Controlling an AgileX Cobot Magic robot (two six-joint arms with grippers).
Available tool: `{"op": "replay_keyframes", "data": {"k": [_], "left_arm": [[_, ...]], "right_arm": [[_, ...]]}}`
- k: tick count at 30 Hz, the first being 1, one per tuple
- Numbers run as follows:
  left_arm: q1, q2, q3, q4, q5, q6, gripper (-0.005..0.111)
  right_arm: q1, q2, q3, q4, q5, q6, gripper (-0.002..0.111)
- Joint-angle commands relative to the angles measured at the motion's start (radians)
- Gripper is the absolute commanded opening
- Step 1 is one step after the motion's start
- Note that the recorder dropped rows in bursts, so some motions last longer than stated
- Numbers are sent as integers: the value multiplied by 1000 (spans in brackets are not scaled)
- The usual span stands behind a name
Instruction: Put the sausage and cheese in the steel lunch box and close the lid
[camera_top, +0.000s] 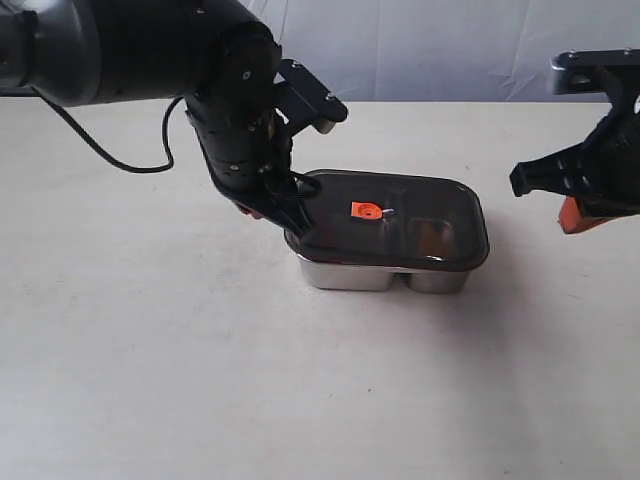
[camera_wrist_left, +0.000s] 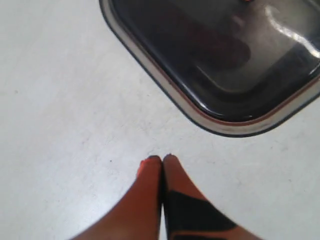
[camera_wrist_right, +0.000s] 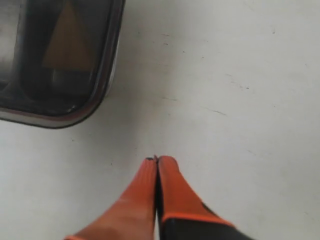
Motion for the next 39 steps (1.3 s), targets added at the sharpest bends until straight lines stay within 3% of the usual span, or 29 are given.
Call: {"op": "replay_keyframes", "data": {"k": [1,10,19,39], "left_arm": [[25,-11,-6,4,12,-14,0],[35,-11,-6,4,42,-7,0],[82,45,-6,9,114,-1,0],[84,212,-33,26,87,10,0]], "right_arm": [[-5,94,-76,2,-3,-10,-1],[-5,202,-110,7,68,-65,-1],[-5,263,-110,138,74,-183,-1],[-5,277,-110,140,94,-201,-1]]}}
